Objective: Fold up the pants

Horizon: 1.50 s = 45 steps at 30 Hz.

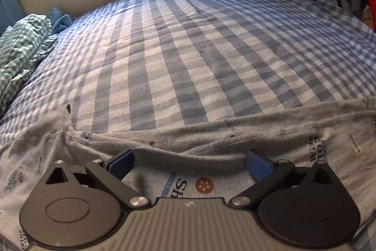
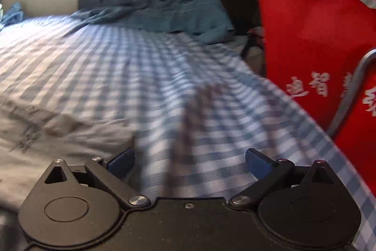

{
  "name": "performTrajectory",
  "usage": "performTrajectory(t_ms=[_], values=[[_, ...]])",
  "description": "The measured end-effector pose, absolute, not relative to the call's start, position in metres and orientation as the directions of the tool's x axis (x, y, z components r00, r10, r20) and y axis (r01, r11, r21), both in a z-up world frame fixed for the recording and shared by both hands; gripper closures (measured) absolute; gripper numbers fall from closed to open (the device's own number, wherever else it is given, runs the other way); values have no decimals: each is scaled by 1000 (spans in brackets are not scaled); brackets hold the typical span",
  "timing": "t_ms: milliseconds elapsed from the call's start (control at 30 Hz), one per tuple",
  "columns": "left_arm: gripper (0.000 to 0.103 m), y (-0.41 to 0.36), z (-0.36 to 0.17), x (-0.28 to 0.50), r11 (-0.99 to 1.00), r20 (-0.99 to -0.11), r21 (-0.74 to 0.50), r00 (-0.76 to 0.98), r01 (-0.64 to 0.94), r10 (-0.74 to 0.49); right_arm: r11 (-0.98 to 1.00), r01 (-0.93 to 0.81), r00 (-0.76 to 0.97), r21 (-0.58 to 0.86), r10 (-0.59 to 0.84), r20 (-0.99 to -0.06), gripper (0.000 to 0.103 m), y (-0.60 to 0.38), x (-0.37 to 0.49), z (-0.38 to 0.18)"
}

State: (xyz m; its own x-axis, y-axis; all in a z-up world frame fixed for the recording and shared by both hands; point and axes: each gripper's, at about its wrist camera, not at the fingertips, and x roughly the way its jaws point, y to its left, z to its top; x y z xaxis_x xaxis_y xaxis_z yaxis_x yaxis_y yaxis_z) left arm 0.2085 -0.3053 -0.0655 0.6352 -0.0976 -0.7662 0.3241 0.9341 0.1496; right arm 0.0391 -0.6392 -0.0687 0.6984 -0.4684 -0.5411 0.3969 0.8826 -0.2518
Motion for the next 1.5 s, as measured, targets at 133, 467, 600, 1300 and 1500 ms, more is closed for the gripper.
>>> performTrajectory(t_ms=[133,467,600,1300,1500], values=[[0,-346,-39,208,908,-726,74,646,412,-234,935,349,776,-70,-330,-537,6,-653,15,-51],[3,-525,-63,206,441,-739,24,313,897,-596,814,200,827,545,157,-539,15,-623,-38,-40],[18,-556,-69,191,299,-761,61,238,952,-604,819,270,787,506,115,-606,42,-618,-37,-49],[103,-579,-58,162,177,-800,130,208,976,-563,679,421,803,602,30,-595,57,-634,-36,-68],[99,-585,-82,174,229,-822,141,243,963,-515,649,465,782,602,19,-623,57,-634,-30,-70]])
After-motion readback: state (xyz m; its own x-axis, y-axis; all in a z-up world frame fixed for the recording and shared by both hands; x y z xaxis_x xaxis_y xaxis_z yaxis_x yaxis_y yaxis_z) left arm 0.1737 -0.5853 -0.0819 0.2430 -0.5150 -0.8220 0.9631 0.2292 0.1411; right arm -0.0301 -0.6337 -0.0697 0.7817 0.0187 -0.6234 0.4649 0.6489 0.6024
